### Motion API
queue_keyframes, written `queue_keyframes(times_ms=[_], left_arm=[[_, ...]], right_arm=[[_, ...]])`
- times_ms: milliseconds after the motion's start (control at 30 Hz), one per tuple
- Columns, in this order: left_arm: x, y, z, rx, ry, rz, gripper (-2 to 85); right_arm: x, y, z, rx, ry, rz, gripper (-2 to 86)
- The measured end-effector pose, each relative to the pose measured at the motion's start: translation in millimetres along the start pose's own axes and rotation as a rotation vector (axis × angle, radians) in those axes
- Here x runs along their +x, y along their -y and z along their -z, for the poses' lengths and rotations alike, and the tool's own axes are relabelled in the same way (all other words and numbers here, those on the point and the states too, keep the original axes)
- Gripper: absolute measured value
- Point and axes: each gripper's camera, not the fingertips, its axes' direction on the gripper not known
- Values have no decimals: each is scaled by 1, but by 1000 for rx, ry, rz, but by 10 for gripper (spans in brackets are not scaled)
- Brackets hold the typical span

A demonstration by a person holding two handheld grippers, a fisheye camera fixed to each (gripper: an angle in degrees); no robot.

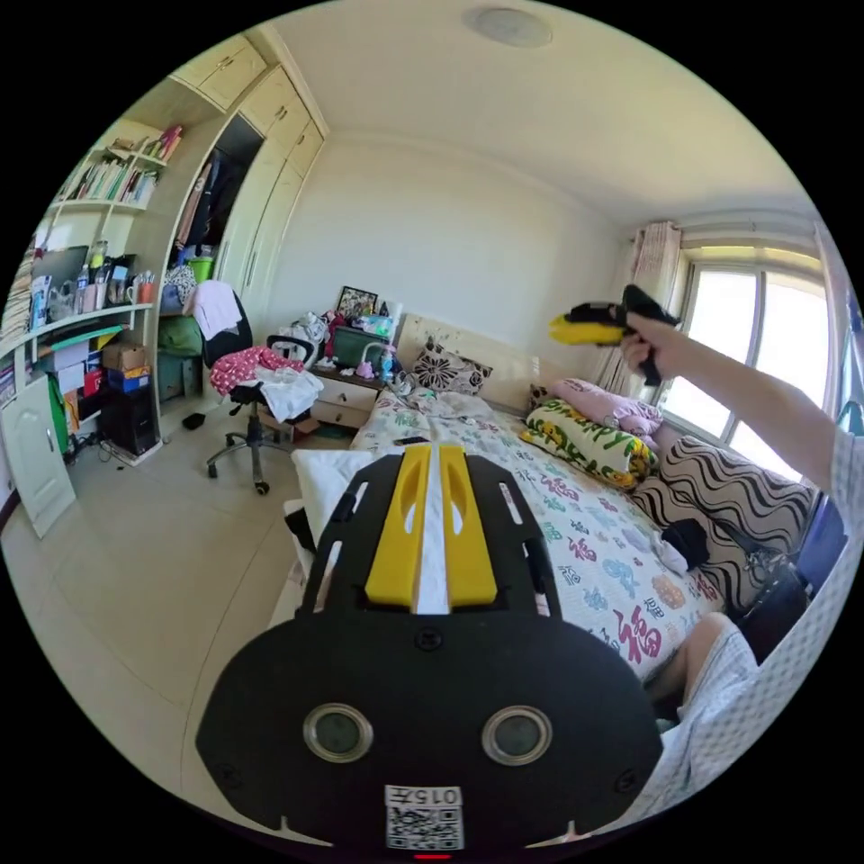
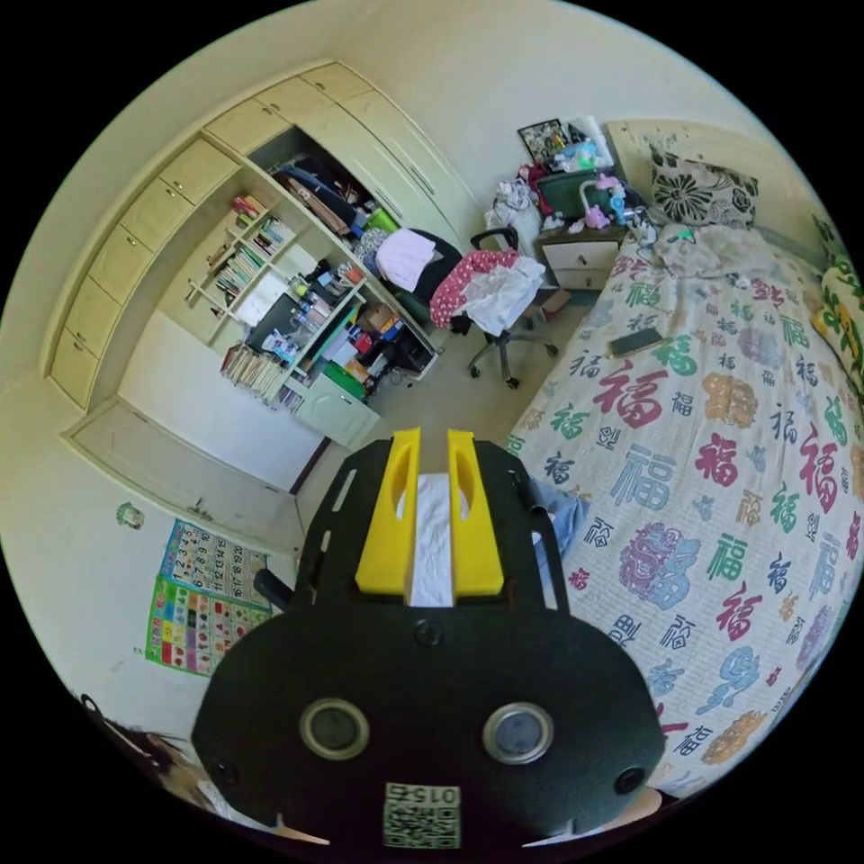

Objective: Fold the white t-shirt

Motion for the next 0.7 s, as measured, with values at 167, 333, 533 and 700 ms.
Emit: queue_keyframes(times_ms=[167, 333, 533, 700], left_arm=[[42, -32, -19, -124, -114, 38, 38], [125, -55, -49, -211, -105, -80, 49], [225, -97, -123, -343, -192, -122, 53], [283, -150, -207, -567, -230, -104, 55]], right_arm=[[-2, -9, 94, 94, -27, 70, 57], [72, -44, 177, 88, -97, 71, 55], [282, -142, 289, 92, -242, -110, 71], [464, -267, 391, 51, -577, -450, 82]])
